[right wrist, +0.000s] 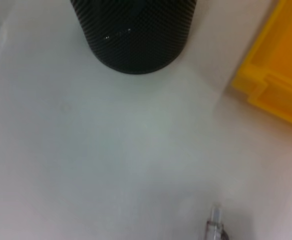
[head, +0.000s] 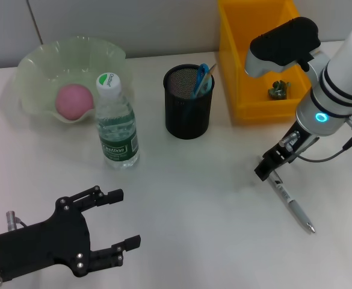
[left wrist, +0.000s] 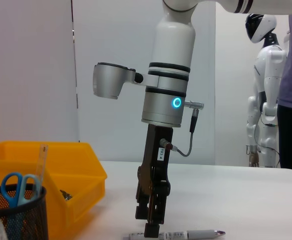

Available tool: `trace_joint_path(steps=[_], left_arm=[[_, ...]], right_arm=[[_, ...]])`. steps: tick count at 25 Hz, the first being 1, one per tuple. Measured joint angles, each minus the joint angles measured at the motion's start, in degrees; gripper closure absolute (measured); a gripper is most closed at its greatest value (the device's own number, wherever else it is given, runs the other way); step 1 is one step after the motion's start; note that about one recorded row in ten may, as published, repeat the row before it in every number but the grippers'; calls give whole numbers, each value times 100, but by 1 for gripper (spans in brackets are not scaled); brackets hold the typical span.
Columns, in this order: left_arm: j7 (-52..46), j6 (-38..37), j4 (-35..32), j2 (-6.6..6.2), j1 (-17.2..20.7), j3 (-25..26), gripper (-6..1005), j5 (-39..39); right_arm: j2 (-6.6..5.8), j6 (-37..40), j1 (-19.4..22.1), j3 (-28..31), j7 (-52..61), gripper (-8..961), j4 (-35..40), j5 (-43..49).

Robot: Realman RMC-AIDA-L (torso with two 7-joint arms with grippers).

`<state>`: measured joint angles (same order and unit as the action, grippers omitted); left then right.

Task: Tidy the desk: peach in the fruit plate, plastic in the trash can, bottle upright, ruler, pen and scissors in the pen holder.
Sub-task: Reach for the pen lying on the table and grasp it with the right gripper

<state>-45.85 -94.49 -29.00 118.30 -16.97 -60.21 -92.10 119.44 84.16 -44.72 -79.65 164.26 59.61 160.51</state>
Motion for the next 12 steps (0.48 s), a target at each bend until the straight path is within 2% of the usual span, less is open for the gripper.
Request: trace_joint_path(steps=[12], left_arm=[[63, 0, 9, 0, 1, 0, 202, 0]], right_arm=[[0, -127, -124, 3, 178, 247, -322, -17]])
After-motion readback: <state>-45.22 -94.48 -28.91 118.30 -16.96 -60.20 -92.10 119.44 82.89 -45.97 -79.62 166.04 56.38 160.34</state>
